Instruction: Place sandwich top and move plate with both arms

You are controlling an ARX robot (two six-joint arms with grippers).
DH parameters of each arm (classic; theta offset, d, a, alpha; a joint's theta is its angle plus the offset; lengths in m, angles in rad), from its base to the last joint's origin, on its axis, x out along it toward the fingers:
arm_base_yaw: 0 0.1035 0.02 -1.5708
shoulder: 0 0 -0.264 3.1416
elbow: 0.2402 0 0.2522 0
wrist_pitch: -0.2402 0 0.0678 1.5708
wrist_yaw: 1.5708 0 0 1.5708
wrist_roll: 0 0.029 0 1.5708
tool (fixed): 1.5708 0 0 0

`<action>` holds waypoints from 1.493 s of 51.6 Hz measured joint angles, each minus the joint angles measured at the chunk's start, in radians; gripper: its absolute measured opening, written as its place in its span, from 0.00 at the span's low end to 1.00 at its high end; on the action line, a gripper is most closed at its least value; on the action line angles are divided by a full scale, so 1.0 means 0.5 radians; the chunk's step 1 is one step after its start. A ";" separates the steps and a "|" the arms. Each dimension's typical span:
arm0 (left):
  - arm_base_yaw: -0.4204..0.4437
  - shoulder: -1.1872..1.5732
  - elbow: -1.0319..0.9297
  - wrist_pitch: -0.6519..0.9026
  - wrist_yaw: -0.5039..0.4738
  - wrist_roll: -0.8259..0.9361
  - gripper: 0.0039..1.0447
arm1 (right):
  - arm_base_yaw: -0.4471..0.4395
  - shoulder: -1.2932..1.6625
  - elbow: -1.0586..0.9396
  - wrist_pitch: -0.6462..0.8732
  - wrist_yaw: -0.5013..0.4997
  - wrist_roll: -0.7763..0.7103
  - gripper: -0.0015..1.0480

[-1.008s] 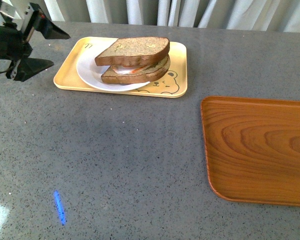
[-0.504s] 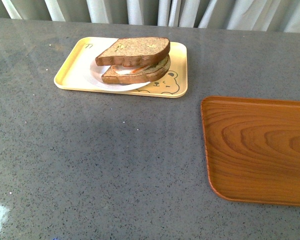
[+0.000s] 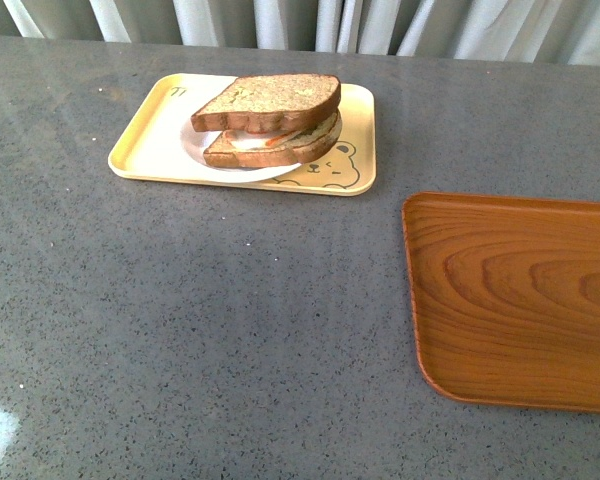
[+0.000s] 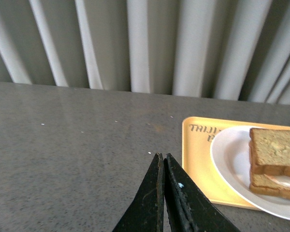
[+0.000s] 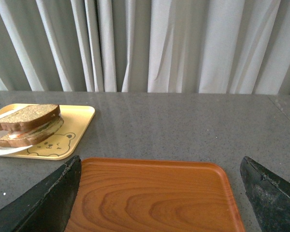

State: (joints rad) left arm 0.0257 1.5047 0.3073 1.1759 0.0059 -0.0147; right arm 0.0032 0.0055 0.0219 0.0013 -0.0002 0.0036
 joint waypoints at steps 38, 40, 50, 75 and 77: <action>-0.047 -1.333 -0.549 -0.764 -0.012 0.007 0.01 | 0.000 0.000 0.000 0.000 0.000 0.000 0.91; -0.047 -1.398 -0.558 -0.819 -0.012 0.007 0.01 | 0.000 0.000 0.000 0.000 0.000 0.000 0.91; -0.047 -1.685 -0.583 -1.069 -0.012 0.008 0.01 | 0.000 0.000 0.000 0.000 0.000 0.000 0.91; -0.047 -2.329 -0.584 -1.669 -0.012 0.008 0.01 | 0.000 0.000 0.000 0.000 0.000 0.000 0.91; -0.047 -2.360 -0.584 -1.701 -0.012 0.008 0.01 | 0.001 0.000 0.000 0.000 0.000 0.000 0.91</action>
State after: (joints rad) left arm 0.0021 0.3248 0.0151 0.3256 -0.0002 -0.0109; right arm 0.0036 0.0055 0.0219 0.0013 -0.0002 0.0036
